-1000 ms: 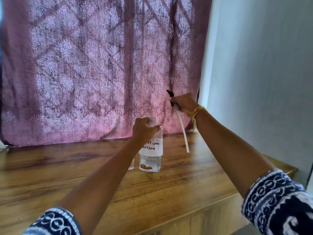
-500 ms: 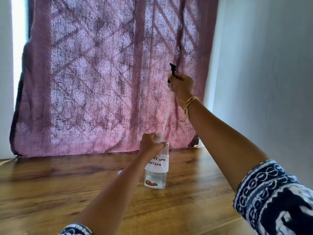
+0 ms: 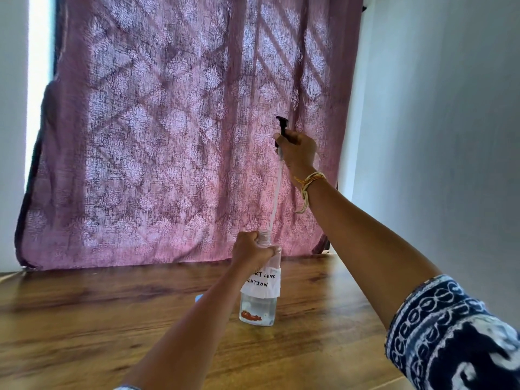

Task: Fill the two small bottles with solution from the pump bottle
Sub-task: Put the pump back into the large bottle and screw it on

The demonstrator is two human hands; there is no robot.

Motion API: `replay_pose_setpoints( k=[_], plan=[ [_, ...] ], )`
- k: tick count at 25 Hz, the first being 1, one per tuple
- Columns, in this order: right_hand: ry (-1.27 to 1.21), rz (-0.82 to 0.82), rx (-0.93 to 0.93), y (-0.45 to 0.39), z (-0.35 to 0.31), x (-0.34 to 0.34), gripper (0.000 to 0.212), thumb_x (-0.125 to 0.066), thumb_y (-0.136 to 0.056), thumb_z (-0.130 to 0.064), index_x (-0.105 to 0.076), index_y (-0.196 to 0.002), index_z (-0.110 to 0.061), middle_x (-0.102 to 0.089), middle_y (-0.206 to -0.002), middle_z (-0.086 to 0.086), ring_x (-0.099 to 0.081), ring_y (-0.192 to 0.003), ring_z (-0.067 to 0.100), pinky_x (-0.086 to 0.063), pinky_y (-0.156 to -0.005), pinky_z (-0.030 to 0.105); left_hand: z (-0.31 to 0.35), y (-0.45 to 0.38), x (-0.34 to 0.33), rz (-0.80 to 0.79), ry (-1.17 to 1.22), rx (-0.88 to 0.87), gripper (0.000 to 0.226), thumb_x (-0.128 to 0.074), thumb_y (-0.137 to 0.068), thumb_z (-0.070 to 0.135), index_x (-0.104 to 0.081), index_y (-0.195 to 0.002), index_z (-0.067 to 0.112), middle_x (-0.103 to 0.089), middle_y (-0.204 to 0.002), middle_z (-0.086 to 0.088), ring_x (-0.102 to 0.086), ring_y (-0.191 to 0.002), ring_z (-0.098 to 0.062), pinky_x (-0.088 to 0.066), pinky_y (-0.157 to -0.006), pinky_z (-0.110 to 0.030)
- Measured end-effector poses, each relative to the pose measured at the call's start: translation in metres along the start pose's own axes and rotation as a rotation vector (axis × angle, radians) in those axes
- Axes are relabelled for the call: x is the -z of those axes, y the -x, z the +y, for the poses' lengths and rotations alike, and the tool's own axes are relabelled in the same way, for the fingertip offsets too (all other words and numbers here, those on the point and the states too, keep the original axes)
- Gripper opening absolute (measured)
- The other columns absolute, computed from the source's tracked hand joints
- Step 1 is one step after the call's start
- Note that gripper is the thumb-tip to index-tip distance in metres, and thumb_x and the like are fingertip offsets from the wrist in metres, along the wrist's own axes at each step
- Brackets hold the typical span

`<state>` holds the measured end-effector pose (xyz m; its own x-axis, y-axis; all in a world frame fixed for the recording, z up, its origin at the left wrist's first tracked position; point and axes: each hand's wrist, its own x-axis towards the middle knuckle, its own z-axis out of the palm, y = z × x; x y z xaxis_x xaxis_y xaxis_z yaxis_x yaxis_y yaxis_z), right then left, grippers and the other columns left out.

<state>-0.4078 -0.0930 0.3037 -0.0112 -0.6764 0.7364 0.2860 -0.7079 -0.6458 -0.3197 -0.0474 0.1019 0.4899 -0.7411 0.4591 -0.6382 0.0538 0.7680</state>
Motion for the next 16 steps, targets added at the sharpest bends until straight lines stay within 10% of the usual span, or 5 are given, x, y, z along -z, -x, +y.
replay_pose_setpoints(
  k=[16],
  plan=[
    [0.053, -0.141, -0.074, 0.043, 0.029, 0.006, 0.015, -0.075, -0.081, -0.010, -0.071, -0.093, -0.003, -0.066, -0.068, 0.004, -0.058, -0.054, 0.012, -0.052, -0.053, 0.024, 0.005, 0.009, 0.010, -0.005, -0.017, -0.024, 0.068, -0.082, -0.059, 0.055, -0.067, -0.110, 0.011, -0.067, -0.109, -0.010, -0.068, -0.094, -0.026, -0.056, -0.079, -0.034]
  ],
)
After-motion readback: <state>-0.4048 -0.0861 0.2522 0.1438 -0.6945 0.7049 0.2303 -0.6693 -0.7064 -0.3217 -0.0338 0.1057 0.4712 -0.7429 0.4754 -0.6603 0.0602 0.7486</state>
